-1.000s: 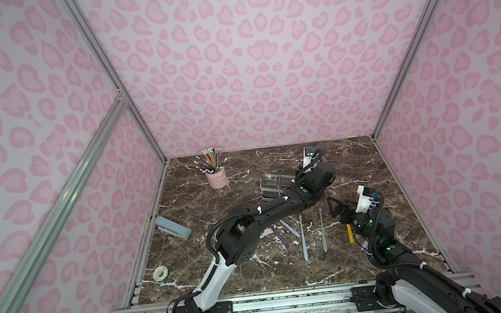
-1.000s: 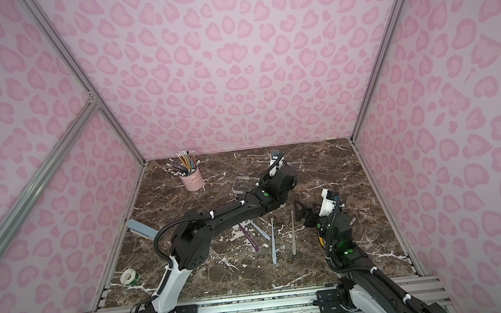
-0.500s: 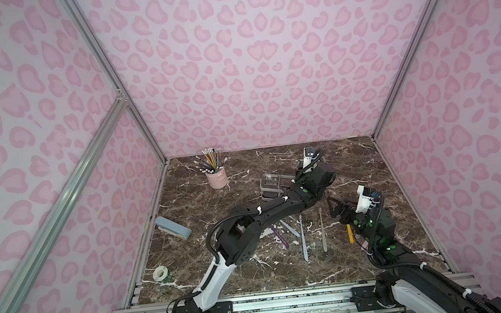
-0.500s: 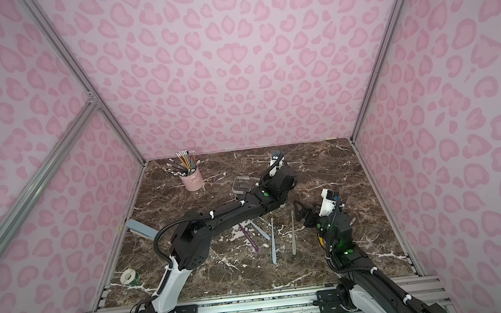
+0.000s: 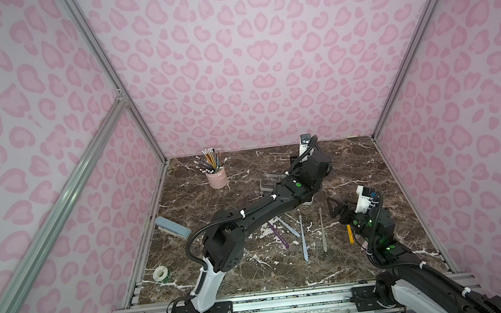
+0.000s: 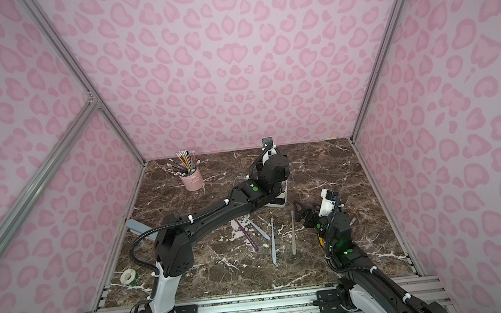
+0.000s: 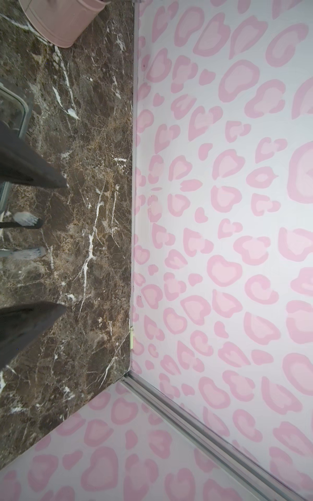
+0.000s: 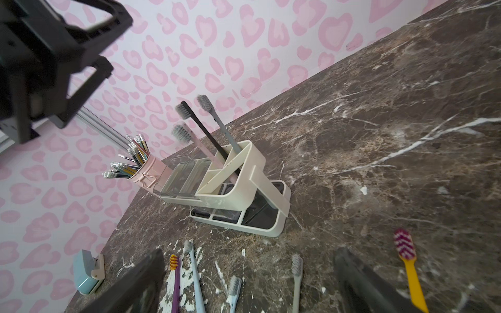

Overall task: Place the toothbrush into the toothbrush holder
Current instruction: Place the toothbrush in the toothbrush holder, then pick up the toothbrush from the center of the board.

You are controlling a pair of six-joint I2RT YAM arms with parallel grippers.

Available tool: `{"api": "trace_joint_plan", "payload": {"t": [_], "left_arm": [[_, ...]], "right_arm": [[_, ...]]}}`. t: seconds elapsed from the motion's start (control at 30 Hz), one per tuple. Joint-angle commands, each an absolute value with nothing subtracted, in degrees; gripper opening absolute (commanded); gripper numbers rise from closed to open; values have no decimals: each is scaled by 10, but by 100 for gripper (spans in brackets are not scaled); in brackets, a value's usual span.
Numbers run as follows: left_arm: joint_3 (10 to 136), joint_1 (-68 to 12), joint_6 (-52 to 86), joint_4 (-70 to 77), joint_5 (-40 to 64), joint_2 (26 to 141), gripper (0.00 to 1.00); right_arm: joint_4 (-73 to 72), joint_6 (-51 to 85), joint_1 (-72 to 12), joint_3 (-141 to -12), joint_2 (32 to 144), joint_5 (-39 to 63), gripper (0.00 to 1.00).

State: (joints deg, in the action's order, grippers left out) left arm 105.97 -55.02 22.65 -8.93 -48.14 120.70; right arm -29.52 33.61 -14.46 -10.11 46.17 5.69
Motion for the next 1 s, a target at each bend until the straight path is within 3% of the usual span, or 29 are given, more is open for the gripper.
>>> {"api": "trace_joint_plan", "payload": {"t": [0.0,0.23,0.47,0.97], "left_arm": [[1048,-551,263,-129,-479,1168,69],[949,-543,381,-252,-455,1059,69],[797,-508,492,-282,-356,956,69],[635,-448,582,-279,-223,935,58]], "right_arm": [[-316,326,-147,-111,466,66,99],[-331,315,-161,-112,483,79,99],[-343,265,-226,-130,521,67,99],[-341,246,-256,-137,547,43,99]]}}
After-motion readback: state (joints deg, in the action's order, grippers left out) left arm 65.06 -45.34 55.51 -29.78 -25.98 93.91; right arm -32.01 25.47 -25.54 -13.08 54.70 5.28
